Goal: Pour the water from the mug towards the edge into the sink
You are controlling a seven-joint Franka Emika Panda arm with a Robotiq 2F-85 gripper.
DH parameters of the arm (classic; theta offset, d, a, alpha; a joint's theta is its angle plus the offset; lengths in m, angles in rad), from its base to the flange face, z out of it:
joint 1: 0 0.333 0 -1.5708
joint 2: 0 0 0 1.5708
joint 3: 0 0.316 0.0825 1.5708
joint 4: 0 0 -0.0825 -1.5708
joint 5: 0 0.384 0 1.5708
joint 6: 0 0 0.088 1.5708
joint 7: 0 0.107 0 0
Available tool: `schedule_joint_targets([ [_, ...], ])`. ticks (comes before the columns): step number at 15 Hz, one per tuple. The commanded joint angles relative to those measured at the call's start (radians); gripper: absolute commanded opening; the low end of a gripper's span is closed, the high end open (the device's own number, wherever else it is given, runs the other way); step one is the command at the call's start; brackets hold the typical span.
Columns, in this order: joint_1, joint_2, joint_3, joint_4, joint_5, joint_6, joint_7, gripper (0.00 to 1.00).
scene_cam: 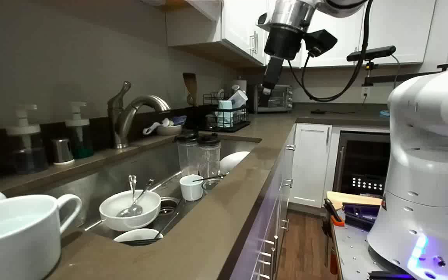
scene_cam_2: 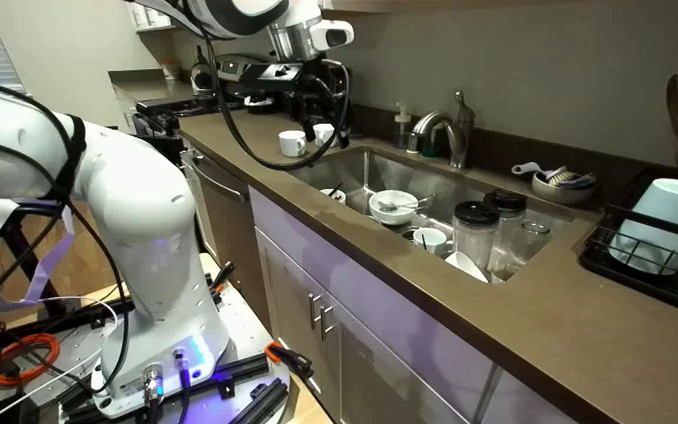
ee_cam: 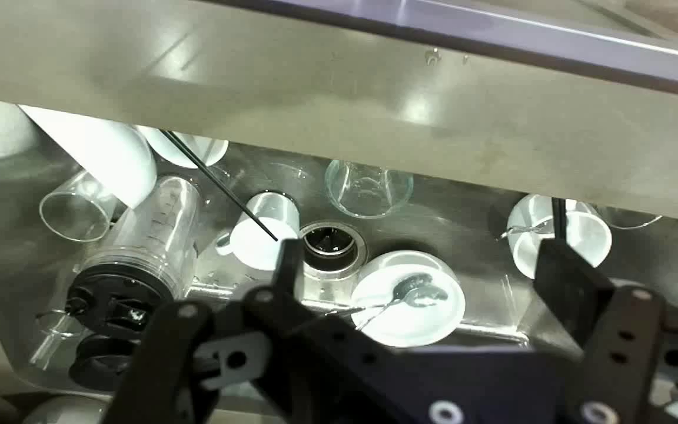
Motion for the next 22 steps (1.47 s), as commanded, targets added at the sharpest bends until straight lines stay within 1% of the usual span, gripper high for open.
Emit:
schedule_joint_targets([
  [1,0.003,0.003,-0.003,-0.013,-0.003,-0.014,0.003,1.00],
  [3,0.003,0.011,-0.003,-0.045,-0.003,-0.014,0.003,1.00],
  [13,0.003,0.017,-0.003,-0.046,-0.002,-0.014,0.003,1.00],
  [14,0.000,0.034,-0.009,-0.019,-0.016,-0.024,-0.018,1.00],
  [17,-0.010,0.129,-0.045,0.112,-0.070,-0.042,-0.090,1.00],
  [20,0.027,0.260,-0.109,0.256,-0.111,-0.062,-0.242,1.00],
  [22,0.063,0.355,-0.133,0.347,-0.100,-0.067,-0.334,1.00],
])
